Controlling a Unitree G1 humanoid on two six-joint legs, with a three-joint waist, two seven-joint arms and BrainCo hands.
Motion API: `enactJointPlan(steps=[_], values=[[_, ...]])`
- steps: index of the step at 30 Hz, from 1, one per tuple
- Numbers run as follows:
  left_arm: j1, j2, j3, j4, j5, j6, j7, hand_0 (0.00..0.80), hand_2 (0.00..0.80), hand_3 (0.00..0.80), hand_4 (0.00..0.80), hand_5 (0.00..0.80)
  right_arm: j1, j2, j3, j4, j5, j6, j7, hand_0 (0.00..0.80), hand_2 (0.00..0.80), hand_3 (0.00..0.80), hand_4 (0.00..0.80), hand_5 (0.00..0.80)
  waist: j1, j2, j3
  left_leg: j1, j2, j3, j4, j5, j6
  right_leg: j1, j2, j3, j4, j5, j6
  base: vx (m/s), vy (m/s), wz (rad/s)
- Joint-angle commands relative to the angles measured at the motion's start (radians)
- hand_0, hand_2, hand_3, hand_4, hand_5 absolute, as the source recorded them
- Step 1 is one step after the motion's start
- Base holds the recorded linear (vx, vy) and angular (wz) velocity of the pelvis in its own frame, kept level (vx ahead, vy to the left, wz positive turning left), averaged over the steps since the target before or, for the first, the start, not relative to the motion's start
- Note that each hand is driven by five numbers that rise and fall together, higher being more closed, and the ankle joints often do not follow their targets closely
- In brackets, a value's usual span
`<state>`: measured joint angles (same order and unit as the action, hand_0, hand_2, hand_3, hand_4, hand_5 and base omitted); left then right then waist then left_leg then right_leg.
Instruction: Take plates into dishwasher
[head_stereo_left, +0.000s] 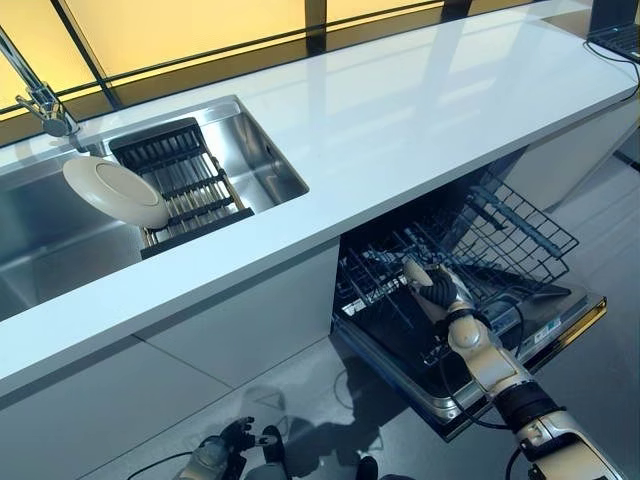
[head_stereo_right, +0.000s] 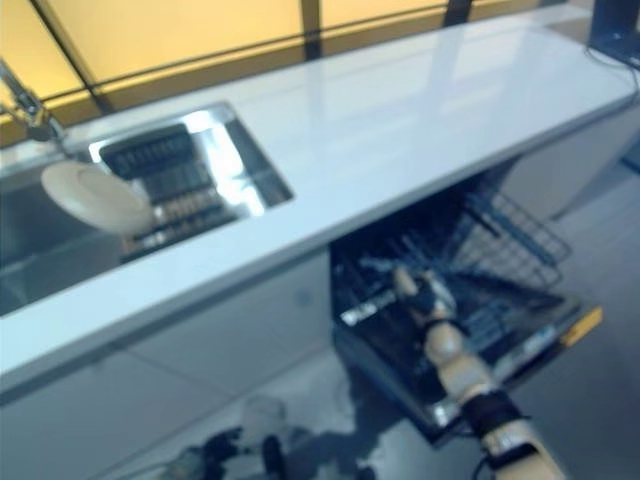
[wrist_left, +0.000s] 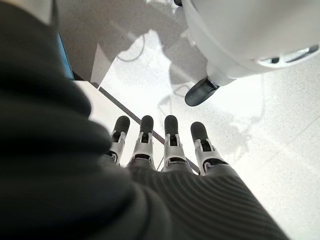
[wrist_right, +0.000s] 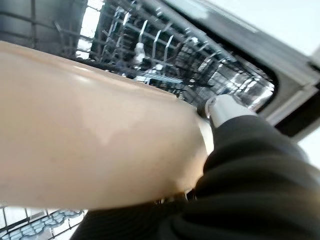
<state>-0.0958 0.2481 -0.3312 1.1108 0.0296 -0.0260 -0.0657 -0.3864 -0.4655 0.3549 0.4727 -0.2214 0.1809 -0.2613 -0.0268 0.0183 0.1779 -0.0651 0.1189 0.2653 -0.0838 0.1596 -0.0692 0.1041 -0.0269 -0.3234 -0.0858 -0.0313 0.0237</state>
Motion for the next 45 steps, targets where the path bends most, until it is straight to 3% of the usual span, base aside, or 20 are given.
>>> enactJointPlan(steps=[1,13,24,36,45], values=[[-0.086,0.016,-0.052,0.023,0.031,-0.006,-0.007,0.0,0.0,0.0,0.0,0.0,-0.084,0.066,0.037,0.021,0.056,-0.006,-0.01,0.8,0.8,0.8,0.8,0.8,0.034,-0.047,0.023,-0.042,-0.072,-0.009,-0.003,-0.088,0.049,-0.017,-0.007,0.006,0.081,-0.082,-0.057,0.0,0.0,0.0],[-0.096,0.026,-0.062,0.027,0.033,-0.011,-0.017,0.0,0.0,0.0,0.0,0.0,-0.142,0.063,0.046,0.06,0.058,-0.002,-0.011,0.8,0.8,0.8,0.8,0.8,0.051,-0.043,0.03,-0.047,-0.08,-0.031,-0.003,-0.09,0.052,-0.026,-0.01,-0.005,0.089,-0.084,-0.06,0.007,0.002,0.05],[-0.114,0.048,-0.074,0.026,0.044,-0.014,-0.037,0.0,0.0,0.0,0.0,0.0,-0.219,-0.002,0.057,0.148,0.039,0.056,0.101,0.8,0.8,0.8,0.8,0.8,0.072,-0.055,0.045,-0.052,-0.08,-0.039,-0.003,-0.089,0.052,-0.031,-0.014,-0.024,0.095,-0.084,-0.058,0.0,0.0,0.0],[-0.137,0.087,-0.083,0.014,0.045,-0.012,-0.057,0.0,0.0,0.0,0.0,0.0,-0.287,-0.047,0.04,0.27,0.083,0.053,0.156,0.8,0.8,0.8,0.8,0.8,0.095,-0.068,0.074,-0.063,-0.085,-0.066,-0.003,-0.088,0.058,-0.047,-0.015,-0.031,0.11,-0.084,-0.056,0.009,-0.008,0.06],[-0.158,0.091,-0.095,0.01,0.045,-0.026,-0.058,0.0,0.0,0.0,0.0,0.0,-0.312,-0.045,0.044,0.342,0.082,0.052,0.167,0.8,0.8,0.8,0.8,0.8,0.101,-0.054,0.102,-0.078,-0.091,-0.085,-0.003,-0.085,0.063,-0.071,-0.019,-0.031,0.134,-0.094,-0.057,0.007,-0.006,0.03]])
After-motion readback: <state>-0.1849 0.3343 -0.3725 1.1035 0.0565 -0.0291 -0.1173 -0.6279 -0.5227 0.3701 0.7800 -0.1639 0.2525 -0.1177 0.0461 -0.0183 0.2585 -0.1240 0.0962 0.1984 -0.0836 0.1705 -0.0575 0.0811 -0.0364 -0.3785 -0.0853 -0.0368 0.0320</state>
